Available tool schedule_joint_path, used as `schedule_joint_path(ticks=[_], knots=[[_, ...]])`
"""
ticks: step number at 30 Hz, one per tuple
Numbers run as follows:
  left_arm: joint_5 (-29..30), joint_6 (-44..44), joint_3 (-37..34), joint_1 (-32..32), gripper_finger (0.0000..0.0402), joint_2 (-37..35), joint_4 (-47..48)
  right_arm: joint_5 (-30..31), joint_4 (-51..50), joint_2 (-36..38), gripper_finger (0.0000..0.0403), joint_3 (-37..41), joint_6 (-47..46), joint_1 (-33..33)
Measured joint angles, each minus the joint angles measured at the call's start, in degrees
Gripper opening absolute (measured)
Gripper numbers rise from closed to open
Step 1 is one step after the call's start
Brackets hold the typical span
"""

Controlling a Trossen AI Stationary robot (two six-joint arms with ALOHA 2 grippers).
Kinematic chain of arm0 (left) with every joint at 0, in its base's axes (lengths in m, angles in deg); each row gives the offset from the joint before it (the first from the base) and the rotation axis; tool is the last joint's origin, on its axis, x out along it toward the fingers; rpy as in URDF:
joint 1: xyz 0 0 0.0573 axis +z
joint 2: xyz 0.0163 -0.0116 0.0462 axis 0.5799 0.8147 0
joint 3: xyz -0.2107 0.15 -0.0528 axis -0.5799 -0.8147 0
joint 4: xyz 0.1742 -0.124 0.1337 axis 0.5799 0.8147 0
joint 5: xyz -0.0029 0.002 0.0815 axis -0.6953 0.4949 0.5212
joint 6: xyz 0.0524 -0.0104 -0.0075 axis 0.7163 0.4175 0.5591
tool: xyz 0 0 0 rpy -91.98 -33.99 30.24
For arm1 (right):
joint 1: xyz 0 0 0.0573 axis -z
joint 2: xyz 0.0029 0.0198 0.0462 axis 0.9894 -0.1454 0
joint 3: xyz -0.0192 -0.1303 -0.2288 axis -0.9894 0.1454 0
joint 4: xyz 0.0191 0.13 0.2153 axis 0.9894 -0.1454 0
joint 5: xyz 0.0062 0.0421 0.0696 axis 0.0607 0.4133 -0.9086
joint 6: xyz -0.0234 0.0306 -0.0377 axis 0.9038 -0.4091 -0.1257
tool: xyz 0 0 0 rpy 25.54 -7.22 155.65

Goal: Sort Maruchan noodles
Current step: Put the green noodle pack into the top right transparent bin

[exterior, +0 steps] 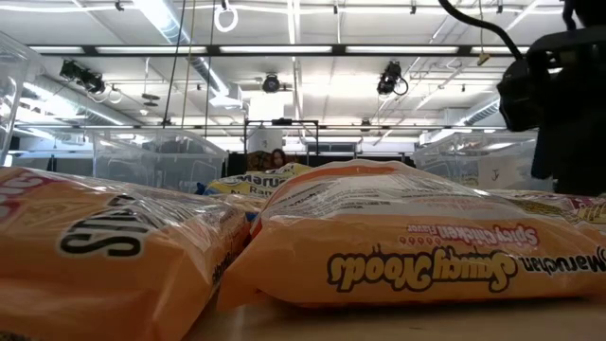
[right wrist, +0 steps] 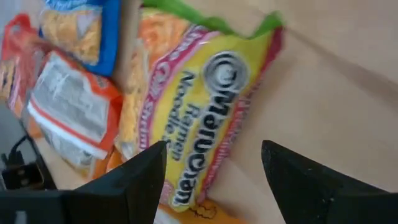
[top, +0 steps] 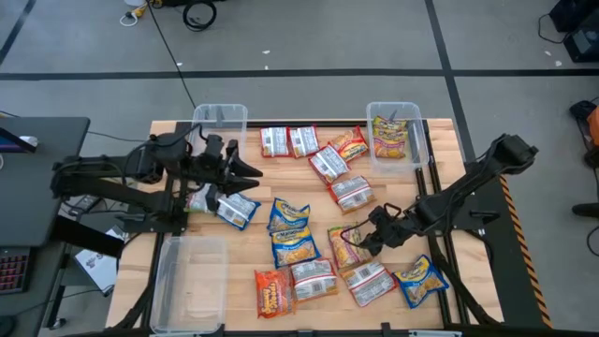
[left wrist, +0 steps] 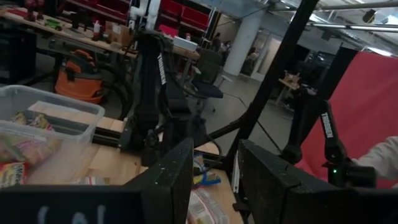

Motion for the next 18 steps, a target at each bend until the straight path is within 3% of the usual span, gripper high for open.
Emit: schedule_joint_path(ticks=[10,14,18], knots=[[1.59,-1.6,0.11,-0.22,0.0133,2.68,-1.8,-1.0,7.75,-7.05,0.0252,0.04,0.84,0.75],[1.71,-1.85,0.0,-0.22,0.0133,2.93,-2.52,-1.05,12.4,-10.02,0.0211,0.04,1.27,1.11],[1.92,-1.88,0.03,-0.18,0.0133,2.86,-3.14,2.66,16.53,-11.68,0.0139,0.04,4.67,1.1]])
